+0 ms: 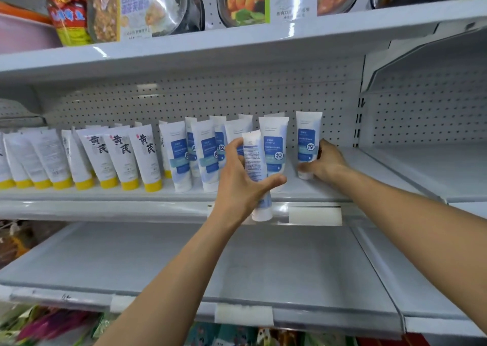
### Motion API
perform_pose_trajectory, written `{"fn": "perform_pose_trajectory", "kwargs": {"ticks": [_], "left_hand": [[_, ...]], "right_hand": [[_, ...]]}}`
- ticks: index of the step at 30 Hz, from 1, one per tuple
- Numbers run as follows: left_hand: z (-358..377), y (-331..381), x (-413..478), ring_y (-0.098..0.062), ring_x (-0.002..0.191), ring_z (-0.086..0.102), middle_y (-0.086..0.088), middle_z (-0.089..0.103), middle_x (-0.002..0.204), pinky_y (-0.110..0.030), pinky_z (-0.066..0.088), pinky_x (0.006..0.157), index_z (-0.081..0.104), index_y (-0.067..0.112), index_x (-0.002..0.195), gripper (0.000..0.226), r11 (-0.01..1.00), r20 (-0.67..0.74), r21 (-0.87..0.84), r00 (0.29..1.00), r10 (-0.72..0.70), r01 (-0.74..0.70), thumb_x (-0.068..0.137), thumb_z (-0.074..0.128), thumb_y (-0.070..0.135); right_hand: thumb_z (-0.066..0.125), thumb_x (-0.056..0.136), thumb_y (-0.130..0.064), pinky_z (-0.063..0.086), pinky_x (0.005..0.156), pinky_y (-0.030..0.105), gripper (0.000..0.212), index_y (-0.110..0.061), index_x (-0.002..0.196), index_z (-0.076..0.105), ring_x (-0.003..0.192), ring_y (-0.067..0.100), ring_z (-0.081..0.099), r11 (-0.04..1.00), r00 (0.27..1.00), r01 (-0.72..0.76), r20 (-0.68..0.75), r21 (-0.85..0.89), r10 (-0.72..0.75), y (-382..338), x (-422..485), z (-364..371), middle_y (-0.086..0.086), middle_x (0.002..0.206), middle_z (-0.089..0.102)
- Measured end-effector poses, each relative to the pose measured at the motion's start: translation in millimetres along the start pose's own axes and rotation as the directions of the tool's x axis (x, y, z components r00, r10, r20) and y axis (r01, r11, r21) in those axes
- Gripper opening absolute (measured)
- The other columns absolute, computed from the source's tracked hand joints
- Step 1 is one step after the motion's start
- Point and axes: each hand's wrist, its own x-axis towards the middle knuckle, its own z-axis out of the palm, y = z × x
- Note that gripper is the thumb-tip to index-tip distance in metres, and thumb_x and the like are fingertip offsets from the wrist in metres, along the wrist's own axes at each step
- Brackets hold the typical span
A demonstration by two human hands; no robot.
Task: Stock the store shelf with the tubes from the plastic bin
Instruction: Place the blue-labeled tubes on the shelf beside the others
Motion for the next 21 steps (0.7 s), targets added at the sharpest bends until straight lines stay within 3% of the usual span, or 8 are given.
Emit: {"fn": "perform_pose_trajectory", "kwargs": {"ticks": [7,11,13,15,16,18,21], "left_hand": [[5,-5,4,-0.008,0.102,0.063,0.021,0.052,0.105,-0.032,0.054,0.091,0.024,0.033,0.133,0.092,1.000,0.006,-0.021,1.000,0.014,-0.014,0.066,0.087,0.031],[5,-4,1,0.004,0.093,0.062,0.022,0.054,0.102,-0.024,0.054,0.086,0.026,0.030,0.135,0.088,0.999,0.019,-0.025,1.000,0.020,-0.020,0.070,0.085,0.029],[4,-2,-1,0.009,0.089,0.061,0.023,0.054,0.100,-0.020,0.053,0.083,0.027,0.029,0.135,0.084,0.999,0.029,-0.026,0.999,0.024,-0.024,0.073,0.083,0.027],[4,1,-3,0.006,0.090,0.062,0.021,0.055,0.101,-0.022,0.054,0.084,0.027,0.028,0.136,0.082,0.999,0.034,-0.042,0.999,0.021,-0.020,0.075,0.082,0.026],[4,3,-4,0.004,0.091,0.063,0.019,0.056,0.102,-0.025,0.055,0.085,0.028,0.028,0.137,0.081,0.998,0.034,-0.059,0.999,0.016,-0.014,0.075,0.081,0.026],[7,7,-4,-0.003,0.093,0.066,0.012,0.059,0.105,-0.032,0.057,0.086,0.029,0.028,0.137,0.080,0.994,0.023,-0.113,1.000,-0.007,0.010,0.076,0.081,0.025],[14,16,-4,-0.010,0.092,0.068,0.000,0.060,0.108,-0.040,0.058,0.085,0.031,0.028,0.135,0.077,0.985,0.001,-0.167,0.999,-0.032,0.032,0.075,0.081,0.026]], "right_hand": [[0.084,0.066,-0.012,0.051,0.089,0.038,0.063,-0.011,0.119,0.051,0.102,0.024,0.062,1.000,0.999,-0.013,0.035,0.017,0.012,3,6,1,0.006,0.113,0.064],[0.080,0.075,-0.020,0.047,0.080,0.034,0.070,-0.009,0.130,0.038,0.108,0.027,0.057,0.989,0.990,-0.136,0.053,0.059,0.133,2,-2,-7,0.007,0.121,0.054],[0.075,0.080,-0.019,0.043,0.078,0.032,0.064,-0.008,0.131,0.038,0.108,0.027,0.056,0.992,0.994,-0.107,-0.013,0.071,0.108,-1,-12,-16,0.009,0.119,0.051],[0.073,0.082,-0.015,0.043,0.072,0.028,0.048,-0.009,0.122,0.047,0.095,0.021,0.056,0.995,0.999,-0.009,-0.049,0.101,0.014,-6,-28,-27,0.004,0.103,0.055],[0.073,0.082,-0.013,0.044,0.066,0.026,0.039,-0.010,0.115,0.053,0.088,0.020,0.057,0.988,0.999,0.032,0.010,0.148,-0.033,-9,-37,-33,0.002,0.094,0.058],[0.075,0.080,-0.011,0.047,0.062,0.026,0.027,-0.010,0.104,0.061,0.081,0.019,0.060,0.967,0.958,0.039,0.264,0.254,-0.108,-16,-56,-44,0.004,0.086,0.064],[0.079,0.075,-0.017,0.053,0.068,0.027,0.040,-0.007,0.110,0.064,0.087,0.020,0.065,0.954,0.800,-0.042,0.582,0.296,-0.146,-25,-79,-47,0.011,0.099,0.068]]}}
